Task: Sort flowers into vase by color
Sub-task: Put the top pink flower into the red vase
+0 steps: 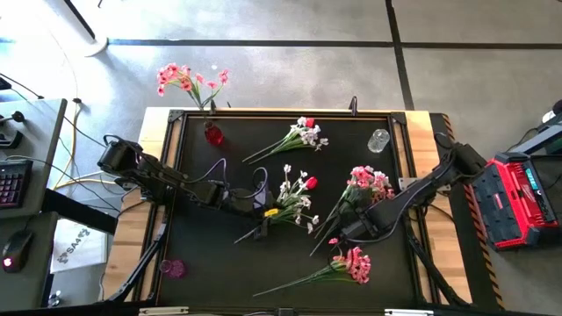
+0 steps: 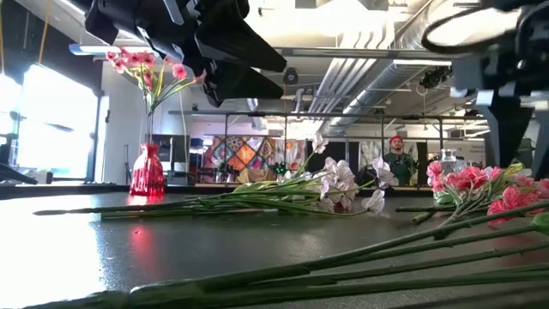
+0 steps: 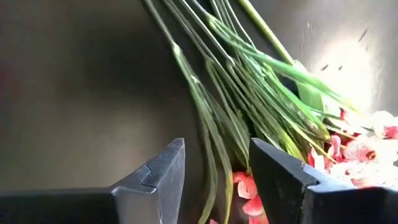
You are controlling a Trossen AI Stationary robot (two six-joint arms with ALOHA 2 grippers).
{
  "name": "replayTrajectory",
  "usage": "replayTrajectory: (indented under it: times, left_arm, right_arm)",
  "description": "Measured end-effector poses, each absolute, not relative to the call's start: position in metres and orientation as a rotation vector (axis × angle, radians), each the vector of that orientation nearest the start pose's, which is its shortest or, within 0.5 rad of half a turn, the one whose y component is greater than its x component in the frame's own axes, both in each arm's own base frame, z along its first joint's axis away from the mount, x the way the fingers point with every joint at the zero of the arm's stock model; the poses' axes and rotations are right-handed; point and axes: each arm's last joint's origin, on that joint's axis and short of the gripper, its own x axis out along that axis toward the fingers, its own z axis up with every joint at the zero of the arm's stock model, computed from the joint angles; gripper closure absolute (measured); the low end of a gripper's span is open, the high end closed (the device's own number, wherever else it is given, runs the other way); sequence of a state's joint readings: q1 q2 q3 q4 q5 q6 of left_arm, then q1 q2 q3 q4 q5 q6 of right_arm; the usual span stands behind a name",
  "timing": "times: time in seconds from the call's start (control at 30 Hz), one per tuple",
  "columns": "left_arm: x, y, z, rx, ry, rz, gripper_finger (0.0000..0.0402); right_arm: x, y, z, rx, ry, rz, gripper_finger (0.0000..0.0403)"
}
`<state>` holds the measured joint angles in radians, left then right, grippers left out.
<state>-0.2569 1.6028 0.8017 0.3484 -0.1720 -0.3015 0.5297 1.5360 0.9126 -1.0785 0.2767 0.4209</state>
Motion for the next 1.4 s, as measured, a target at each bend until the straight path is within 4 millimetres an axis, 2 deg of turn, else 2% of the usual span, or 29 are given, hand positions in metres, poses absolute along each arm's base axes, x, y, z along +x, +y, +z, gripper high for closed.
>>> replayTrajectory:
  times: [0.17,0.37,0.53,0.63,0.73,0.97,1.27,1.4]
  left_arm:
    - [0.318,-0.079,0.189,-0.205,0.468,-0.009,0.0174]
    - [0.318,-0.080,0.189,-0.204,0.468,-0.009,0.0174]
    - [0.318,-0.080,0.188,-0.183,0.469,0.018,0.0174]
    - [0.318,-0.078,0.187,-0.166,0.469,0.049,0.0174]
    - [0.318,-0.077,0.185,-0.147,0.468,0.089,0.0174]
    - [0.320,-0.077,0.188,-0.151,0.438,0.100,0.0174]
    - [0.325,-0.073,0.197,-0.183,0.347,0.070,0.0174]
    - [0.328,-0.064,0.200,-0.236,0.327,-0.003,0.0174]
  right_arm:
    - [0.195,0.096,0.164,-0.334,1.551,-0.140,0.0236]
    - [0.189,0.088,0.143,-0.257,1.544,-0.048,0.0251]
    - [0.181,0.081,0.131,-0.218,1.553,-0.071,0.0301]
    - [0.182,0.080,0.132,-0.218,1.551,-0.113,0.0354]
    - [0.188,0.082,0.139,-0.231,1.542,-0.118,0.0394]
    - [0.205,0.086,0.175,-0.329,1.469,-0.241,0.0399]
    - [0.225,0.098,0.226,-0.650,1.233,-0.329,0.0402]
    - [0.231,0.104,0.239,-0.817,1.174,-0.275,0.0402]
